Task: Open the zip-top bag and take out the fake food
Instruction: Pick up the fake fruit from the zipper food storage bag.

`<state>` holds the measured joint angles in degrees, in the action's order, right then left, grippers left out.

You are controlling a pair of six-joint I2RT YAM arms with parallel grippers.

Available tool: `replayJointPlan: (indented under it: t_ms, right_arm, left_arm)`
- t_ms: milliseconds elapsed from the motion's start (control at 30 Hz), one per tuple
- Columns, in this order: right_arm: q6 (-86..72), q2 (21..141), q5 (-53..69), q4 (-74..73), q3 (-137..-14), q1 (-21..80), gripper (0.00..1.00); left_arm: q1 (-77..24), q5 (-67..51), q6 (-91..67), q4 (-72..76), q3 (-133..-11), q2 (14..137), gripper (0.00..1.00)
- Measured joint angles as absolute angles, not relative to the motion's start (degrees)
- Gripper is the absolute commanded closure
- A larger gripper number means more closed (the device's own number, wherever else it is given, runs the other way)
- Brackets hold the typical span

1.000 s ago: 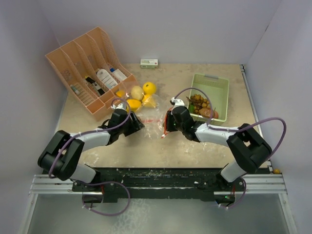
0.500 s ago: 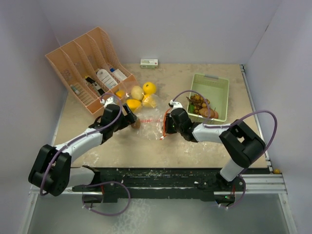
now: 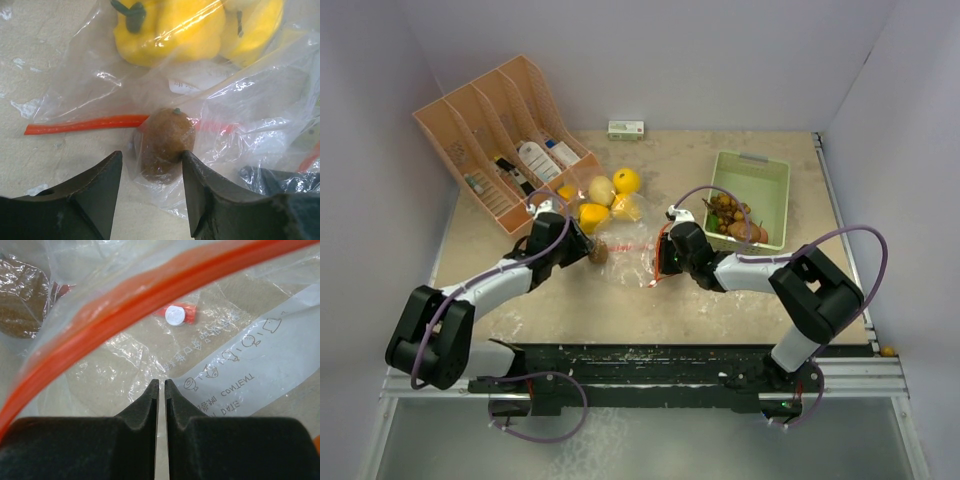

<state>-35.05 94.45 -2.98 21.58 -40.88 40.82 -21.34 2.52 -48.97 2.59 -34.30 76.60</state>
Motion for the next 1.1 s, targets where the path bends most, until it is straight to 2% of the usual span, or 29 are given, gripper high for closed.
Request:
replayJointPlan:
  t_ms: [200,400,633,1100]
  right_arm:
    - [-35.0,94.5,-3.0,21.6,-40.9,40.8,0.9]
    - [-35.0,95.8,-3.0,21.8,-40.8,40.8,0.9]
    - [-35.1,95.9,-3.2,23.1,-40.7,40.8,0.9]
    - [-35.4,94.5,-1.9,26.5,-38.3,40.8,0.87]
  left_arm:
    - [-21.3,1.6,-50.3,5.4,-30.8,74.6,0.7]
    - [-21.3,0.8,-50.4,6.9,-29.7,74.4,0.99]
    - [-21.3,-1.0,-50.2,6.5,-29.1,73.1,1.0]
    - [-22.7,-2.9,-46.9,0.4,-34.4,58.7,1.0]
